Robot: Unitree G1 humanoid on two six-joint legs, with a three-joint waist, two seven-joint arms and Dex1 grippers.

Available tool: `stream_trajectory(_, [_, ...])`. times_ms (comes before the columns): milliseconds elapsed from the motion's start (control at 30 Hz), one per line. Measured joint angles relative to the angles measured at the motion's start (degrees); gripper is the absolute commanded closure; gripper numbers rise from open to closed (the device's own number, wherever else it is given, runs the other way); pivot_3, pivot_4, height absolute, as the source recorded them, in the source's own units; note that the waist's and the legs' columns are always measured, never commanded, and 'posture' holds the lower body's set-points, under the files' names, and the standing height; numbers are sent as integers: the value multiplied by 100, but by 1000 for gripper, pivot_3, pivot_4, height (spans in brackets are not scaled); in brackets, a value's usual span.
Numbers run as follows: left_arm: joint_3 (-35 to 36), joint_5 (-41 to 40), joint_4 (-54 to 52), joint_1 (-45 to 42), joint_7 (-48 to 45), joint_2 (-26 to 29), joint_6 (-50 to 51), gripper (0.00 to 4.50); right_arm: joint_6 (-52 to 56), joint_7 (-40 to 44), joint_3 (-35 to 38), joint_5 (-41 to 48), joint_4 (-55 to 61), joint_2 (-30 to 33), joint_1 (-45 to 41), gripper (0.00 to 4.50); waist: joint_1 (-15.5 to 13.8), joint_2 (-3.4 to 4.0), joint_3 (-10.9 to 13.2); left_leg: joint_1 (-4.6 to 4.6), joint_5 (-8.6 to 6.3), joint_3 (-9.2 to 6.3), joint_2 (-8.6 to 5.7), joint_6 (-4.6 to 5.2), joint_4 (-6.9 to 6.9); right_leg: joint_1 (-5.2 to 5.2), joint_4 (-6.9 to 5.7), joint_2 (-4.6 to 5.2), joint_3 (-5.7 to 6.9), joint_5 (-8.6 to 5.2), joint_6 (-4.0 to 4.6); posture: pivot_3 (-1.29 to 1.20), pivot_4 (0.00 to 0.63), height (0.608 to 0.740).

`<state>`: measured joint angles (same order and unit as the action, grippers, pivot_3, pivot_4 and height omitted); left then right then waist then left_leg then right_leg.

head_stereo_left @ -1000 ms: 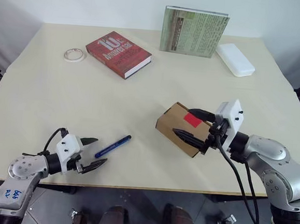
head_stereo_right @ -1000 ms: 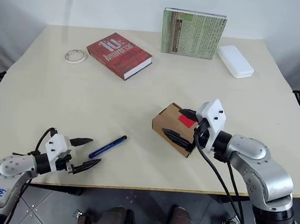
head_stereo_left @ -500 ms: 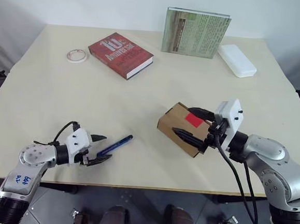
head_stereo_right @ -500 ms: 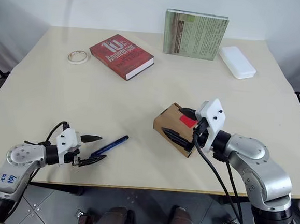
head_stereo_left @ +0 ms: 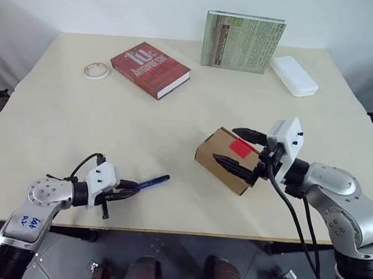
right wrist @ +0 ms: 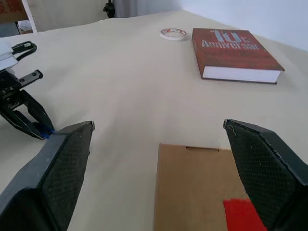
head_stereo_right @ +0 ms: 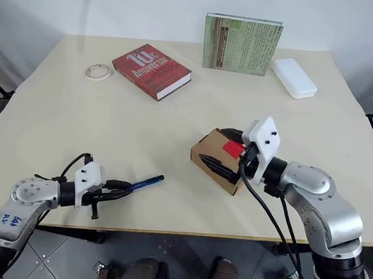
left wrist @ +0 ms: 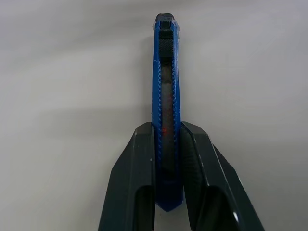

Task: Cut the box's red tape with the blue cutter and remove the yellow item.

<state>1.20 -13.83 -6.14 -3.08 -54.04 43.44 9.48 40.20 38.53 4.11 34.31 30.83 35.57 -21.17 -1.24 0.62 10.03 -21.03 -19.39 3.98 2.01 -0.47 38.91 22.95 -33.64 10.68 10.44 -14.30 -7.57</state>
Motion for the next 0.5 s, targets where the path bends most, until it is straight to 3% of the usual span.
stream_trajectory(233, [8, 0, 193, -64, -236, 62, -314, 4106, 697, -61, -396, 61, 310, 313, -423, 0, 5, 0, 0, -20, -1, 28, 1, -3, -1, 49, -18, -1, -28, 1, 1, 0, 150, 740])
stream_trajectory(367, [-42, 21, 238, -111, -385, 203, -430, 4106, 1436, 111, -800, 438, 427, 495, -995, 887, 21, -1, 1, -19, -2, 44, 4, -2, 0, 58, -18, -4, -42, 1, 1, 0, 150, 740])
stream_trajectory(500, [-134, 65, 340, -275, -584, 380, -552, 4106, 1601, 630, -2212, 4, 309, 738, -1758, 2300, 105, -1, 1, -19, -10, 53, 14, -4, -2, 66, -19, -11, -48, 0, 3, 0, 150, 740])
